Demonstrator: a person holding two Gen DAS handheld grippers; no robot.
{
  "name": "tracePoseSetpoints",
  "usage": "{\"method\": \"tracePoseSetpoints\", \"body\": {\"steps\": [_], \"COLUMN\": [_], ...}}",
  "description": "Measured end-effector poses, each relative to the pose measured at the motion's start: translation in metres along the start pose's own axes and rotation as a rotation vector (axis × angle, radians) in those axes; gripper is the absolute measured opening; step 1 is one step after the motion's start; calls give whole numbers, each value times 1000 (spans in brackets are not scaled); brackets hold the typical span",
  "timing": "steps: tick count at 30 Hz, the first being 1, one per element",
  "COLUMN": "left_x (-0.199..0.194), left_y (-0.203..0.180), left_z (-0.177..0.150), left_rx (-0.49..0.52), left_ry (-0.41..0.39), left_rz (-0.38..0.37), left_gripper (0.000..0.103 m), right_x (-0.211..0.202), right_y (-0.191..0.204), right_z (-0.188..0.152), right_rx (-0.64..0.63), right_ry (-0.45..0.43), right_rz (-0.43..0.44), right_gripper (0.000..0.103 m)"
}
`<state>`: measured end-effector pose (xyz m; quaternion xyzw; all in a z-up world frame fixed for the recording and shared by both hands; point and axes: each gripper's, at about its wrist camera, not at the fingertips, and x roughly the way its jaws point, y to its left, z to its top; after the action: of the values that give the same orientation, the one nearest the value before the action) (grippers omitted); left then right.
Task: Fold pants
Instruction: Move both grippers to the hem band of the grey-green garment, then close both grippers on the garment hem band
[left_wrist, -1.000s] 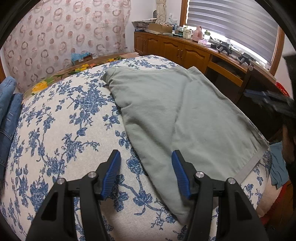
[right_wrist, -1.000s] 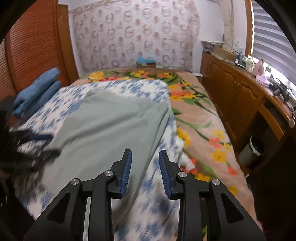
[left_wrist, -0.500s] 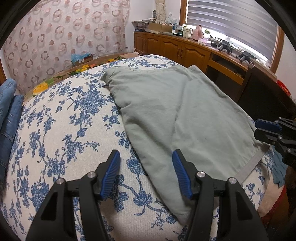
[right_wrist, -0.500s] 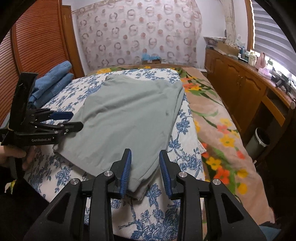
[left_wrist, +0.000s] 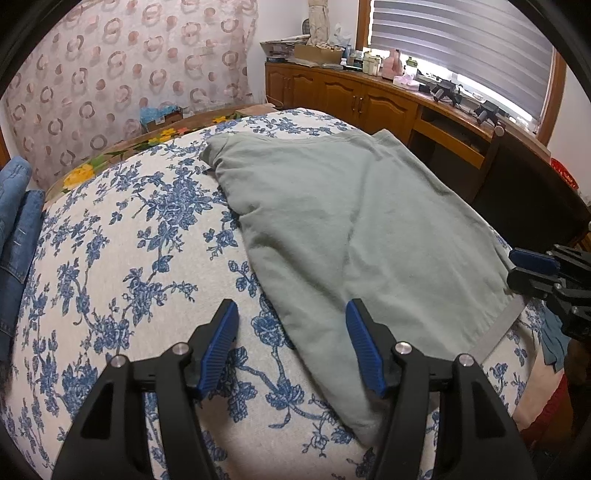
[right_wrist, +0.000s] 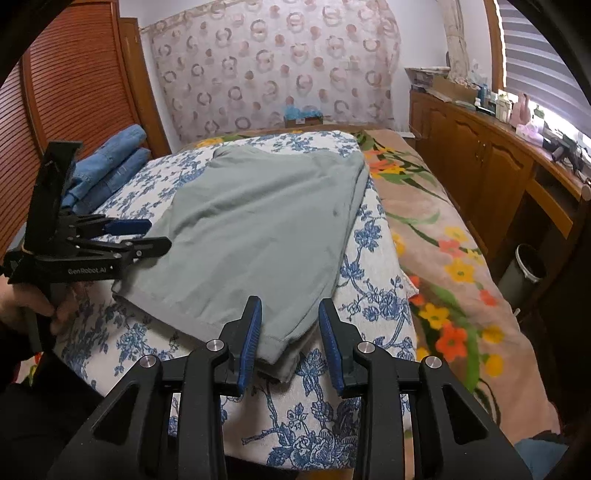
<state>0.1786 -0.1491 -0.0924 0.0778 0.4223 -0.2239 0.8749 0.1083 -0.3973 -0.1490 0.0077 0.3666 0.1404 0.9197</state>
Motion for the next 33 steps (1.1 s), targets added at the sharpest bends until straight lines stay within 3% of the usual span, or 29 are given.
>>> {"method": "tracePoseSetpoints", "body": {"steps": [4, 11, 15, 23, 25, 26, 27, 30, 33], "left_x": [-8, -31, -32, -34, -34, -34, -34, -36, -40], "left_y": [-2, -17, -18, -18, -19, -18, -18, -17, -13], "left_z": [-4, -19, -26, -37, -37, -38, -38, -39, -36], "left_rx": [-21, -8, -19, -29, -31, -33, -35, -58, -79], "left_ry": [55, 30, 38, 5, -4, -7, -10, -12, -32], "left_rz": [-40, -155, -162, -150, -148, -147, -155, -178, -192], "left_gripper": [60, 55, 49, 47, 46, 45, 31, 13, 5], "right_x": [0, 5, 6, 6, 6, 6, 6, 8, 8], "right_y": [1, 1, 3, 10, 10, 11, 12, 12, 10], "right_z": [-3, -7, -10, -11, -11, -11, -11, -10, -8], "right_rx": [-4, 5, 5, -1, -1, -3, -6, -6, -1], "right_ry": [8, 25, 36, 35, 35, 34, 34, 33, 26], "right_rz": [0, -15, -25, -19, -10, -1, 8, 46, 61], "right_gripper": [31, 32, 32, 32, 24, 22, 18, 8, 6]}}
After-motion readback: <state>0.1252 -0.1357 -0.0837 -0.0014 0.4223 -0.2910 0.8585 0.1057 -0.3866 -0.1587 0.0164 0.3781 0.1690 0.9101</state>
